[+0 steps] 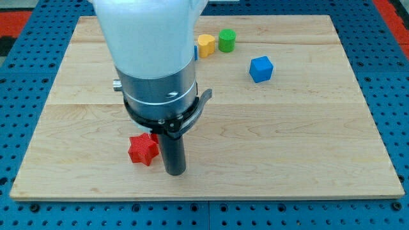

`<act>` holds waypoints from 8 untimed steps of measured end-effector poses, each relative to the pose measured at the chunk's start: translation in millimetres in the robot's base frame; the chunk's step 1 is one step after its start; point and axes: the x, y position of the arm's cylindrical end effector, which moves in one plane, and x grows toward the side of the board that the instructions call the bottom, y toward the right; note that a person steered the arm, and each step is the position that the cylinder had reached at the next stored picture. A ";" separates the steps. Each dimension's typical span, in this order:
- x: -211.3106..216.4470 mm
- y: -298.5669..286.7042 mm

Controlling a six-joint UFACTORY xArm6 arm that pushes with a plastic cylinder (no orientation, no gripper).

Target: Slide the red star slightly left

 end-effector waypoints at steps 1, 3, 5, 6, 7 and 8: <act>-14.0 -8.7; -28.4 -94.3; -60.4 -125.2; -38.2 -146.7; -10.6 -151.3; 16.8 -151.3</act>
